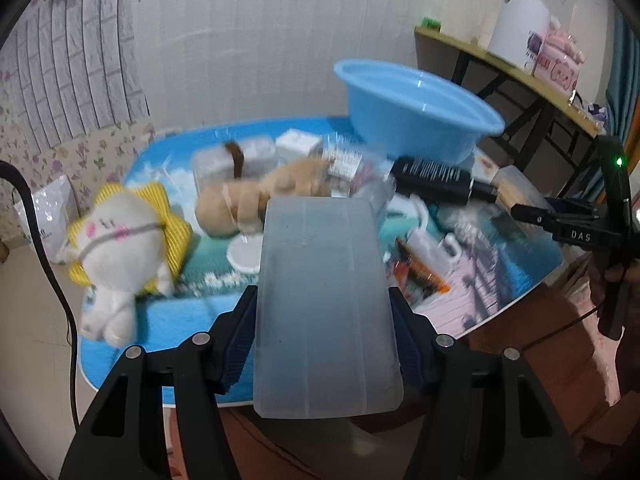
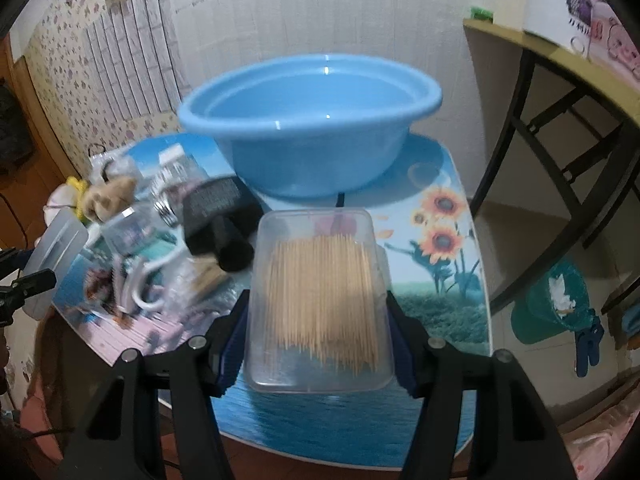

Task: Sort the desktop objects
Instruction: 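Lift the frosted grey box with left tool while right lifts toothpick box, then carry both boxes over the blue basin and open both tools to drop them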

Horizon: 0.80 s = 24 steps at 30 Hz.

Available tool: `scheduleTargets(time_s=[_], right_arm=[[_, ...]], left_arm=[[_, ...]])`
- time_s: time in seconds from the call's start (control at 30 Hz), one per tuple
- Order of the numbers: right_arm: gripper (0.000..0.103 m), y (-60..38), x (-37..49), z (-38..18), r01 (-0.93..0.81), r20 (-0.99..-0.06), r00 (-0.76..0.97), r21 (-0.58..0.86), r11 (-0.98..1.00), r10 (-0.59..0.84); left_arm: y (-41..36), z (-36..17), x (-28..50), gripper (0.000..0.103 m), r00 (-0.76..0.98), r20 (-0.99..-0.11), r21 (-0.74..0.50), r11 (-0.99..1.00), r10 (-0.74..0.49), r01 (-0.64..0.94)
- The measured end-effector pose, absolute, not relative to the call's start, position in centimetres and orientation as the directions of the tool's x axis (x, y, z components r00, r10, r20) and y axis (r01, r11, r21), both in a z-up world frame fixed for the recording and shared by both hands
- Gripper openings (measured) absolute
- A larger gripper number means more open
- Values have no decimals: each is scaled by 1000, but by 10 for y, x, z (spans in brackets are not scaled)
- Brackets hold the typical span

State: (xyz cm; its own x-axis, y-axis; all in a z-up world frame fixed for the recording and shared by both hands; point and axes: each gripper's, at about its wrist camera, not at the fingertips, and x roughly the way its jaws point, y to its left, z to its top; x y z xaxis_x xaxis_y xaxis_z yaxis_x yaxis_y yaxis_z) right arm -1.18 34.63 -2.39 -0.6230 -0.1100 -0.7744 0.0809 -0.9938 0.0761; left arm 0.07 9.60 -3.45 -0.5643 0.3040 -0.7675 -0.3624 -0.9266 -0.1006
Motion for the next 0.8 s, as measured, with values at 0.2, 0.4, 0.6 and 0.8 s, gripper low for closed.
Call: scheduleTargets(time_s=[0.2,0.4,0.6,0.8], right_arm=[[60,339,-3,1,116,-735,-665,76,-990,-134],[60,327,1,20,161,-697,-695,90,-983,-178],[60,320,-7,40,185,-659,-725,92,-978,-199],[60,323,-29,46,175,-656,-727,109,-978,-203]], left_arm=[[99,-6,0,62,-613,-728,-85,-928,307,-363],[106,0,-7,62,-615,-730,-69,-928,297,-366],[117,7,-18,62,-607,-729,-75,-919,315,-387],[134,14,-35,62,-611,-720,-92,-917,330,-387]])
